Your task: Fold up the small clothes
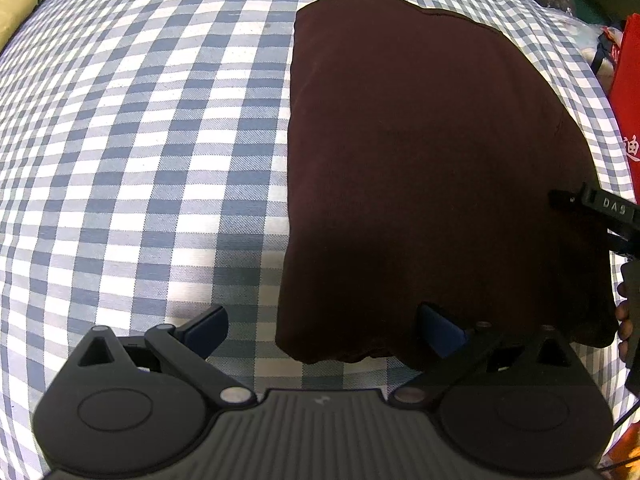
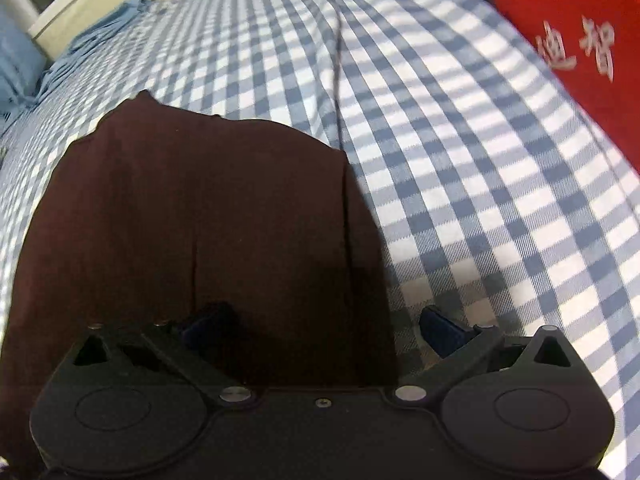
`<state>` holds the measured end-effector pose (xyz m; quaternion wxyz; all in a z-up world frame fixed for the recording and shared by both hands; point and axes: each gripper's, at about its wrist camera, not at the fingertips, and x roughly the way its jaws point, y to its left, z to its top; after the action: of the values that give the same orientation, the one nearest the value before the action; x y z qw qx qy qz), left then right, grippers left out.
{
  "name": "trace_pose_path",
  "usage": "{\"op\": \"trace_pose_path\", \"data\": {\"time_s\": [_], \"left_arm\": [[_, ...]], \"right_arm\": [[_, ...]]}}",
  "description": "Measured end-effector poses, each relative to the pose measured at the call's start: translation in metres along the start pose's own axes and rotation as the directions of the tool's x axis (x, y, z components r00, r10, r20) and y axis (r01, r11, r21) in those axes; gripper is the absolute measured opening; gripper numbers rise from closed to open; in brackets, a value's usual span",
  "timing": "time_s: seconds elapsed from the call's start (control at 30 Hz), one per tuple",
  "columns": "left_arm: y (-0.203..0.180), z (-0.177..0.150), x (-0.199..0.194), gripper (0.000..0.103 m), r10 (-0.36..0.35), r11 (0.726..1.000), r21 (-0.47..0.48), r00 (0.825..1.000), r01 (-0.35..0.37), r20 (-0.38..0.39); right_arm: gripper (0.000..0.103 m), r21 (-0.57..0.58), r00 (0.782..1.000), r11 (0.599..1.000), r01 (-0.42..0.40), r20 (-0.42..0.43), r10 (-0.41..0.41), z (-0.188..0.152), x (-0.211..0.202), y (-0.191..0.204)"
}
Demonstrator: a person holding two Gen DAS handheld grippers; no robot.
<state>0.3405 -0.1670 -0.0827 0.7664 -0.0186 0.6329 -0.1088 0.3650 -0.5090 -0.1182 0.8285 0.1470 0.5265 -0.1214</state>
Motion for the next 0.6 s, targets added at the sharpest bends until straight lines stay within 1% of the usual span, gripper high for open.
{"op": "trace_pose_path", "data": {"time_s": [0.07, 0.17, 0.3, 0.5, 0.53, 0.57, 0.6], "left_arm": [[0.000, 0.000, 0.000, 0.103, -0.001, 1.000, -0.001, 1.000, 0.001, -0.002], [0.000, 0.000, 0.001, 0.103, -0.002, 1.000, -0.001, 1.000, 0.002, -0.002], [0.000, 0.000, 0.001, 0.103, -0.002, 1.000, -0.001, 1.000, 0.002, -0.002], [0.000, 0.002, 0.000, 0.103, -0.019, 1.000, 0.001, 1.000, 0.019, -0.007], [0.002, 0.003, -0.003, 0.103, -0.035, 0.999, 0.000, 0.999, 0.035, 0.001], [0.005, 0.002, -0.009, 0.102, -0.052, 0.999, -0.012, 0.998, 0.053, 0.032], [0.007, 0.001, -0.015, 0.102, -0.053, 0.998, -0.023, 0.996, 0.055, 0.068]], "right_arm": [[0.103, -0.008, 1.000, 1.000, 0.002, 0.015, -0.002, -0.004, 0.001, 0.000], [0.103, 0.024, 1.000, 1.000, -0.017, 0.006, 0.017, -0.008, 0.004, -0.005], [0.103, 0.014, 1.000, 1.000, -0.023, 0.014, 0.023, -0.011, 0.004, -0.004], [0.103, 0.004, 0.999, 1.000, -0.022, 0.048, 0.022, -0.026, -0.009, -0.008], [0.103, -0.006, 0.999, 1.000, -0.016, 0.049, 0.016, -0.026, -0.010, -0.008], [0.103, -0.026, 0.999, 1.000, 0.000, 0.054, 0.002, -0.026, -0.012, -0.006], [0.103, -0.058, 0.998, 0.998, 0.023, 0.067, -0.019, -0.027, -0.015, -0.002]]}}
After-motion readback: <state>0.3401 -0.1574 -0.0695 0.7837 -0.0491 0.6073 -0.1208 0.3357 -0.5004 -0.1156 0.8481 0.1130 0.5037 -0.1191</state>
